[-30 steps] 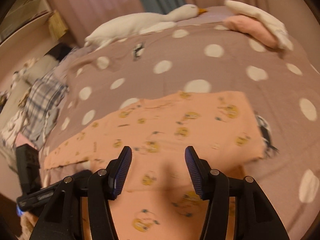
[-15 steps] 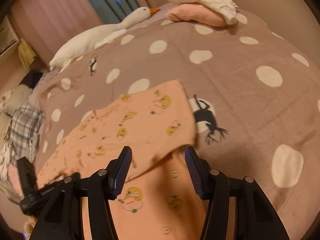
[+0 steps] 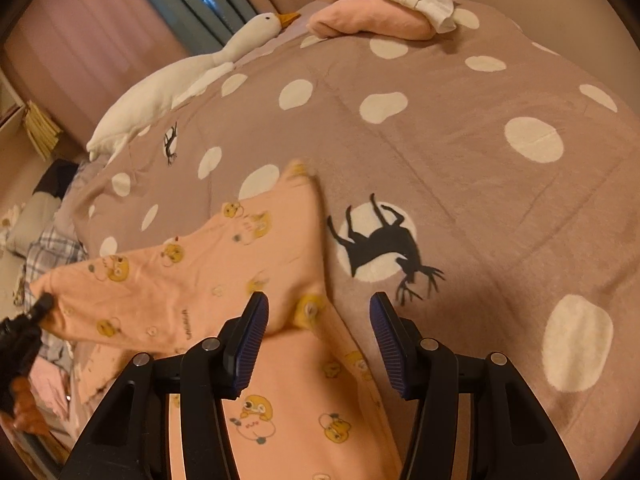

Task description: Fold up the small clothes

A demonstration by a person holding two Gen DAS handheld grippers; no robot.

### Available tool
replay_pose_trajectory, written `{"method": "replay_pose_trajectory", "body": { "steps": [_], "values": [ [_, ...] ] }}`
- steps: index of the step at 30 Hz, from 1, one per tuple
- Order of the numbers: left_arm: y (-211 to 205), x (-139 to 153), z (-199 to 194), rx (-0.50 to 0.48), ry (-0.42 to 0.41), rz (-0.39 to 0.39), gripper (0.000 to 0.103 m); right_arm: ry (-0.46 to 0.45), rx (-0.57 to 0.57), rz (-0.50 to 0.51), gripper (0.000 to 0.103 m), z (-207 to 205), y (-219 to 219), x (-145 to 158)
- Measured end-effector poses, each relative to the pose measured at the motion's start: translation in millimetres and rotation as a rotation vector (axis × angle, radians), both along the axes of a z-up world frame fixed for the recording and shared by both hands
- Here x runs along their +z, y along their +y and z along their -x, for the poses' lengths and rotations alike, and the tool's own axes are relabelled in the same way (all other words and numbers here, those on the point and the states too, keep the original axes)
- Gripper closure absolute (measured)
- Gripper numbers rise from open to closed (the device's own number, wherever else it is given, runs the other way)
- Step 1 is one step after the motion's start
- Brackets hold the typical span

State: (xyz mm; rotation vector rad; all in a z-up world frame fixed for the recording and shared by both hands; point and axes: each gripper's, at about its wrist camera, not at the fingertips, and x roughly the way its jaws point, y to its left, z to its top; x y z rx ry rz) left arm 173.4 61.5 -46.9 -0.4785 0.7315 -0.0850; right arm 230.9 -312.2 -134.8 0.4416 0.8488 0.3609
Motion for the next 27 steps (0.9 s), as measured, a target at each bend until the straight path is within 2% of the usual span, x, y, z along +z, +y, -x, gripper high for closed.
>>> {"method": "replay_pose_trajectory", "body": {
  "steps": [3, 8, 9, 13, 27],
  "values": [
    [13, -3, 2, 0.026, 0.01, 0.007, 0.096, 0.002, 0.021, 0.012, 0.049, -6, 11, -1],
    [26, -9, 5, 0.061, 0.035, 0.004, 0.096, 0.027, 0.059, 0.051, 0.068, -17, 30, -9],
    [28, -11, 5, 0.064, 0.04, 0.004, 0.096, 0.034, 0.064, 0.059, 0.069, -18, 33, -10],
    [34, -19, 4, 0.078, 0.067, -0.022, 0.096, 0.056, 0.08, 0.099, 0.069, -22, 42, -17],
    [55, -50, 4, 0.115, 0.156, -0.014, 0.096, 0.082, 0.082, 0.177, 0.069, -23, 55, -27]
  ]
}}
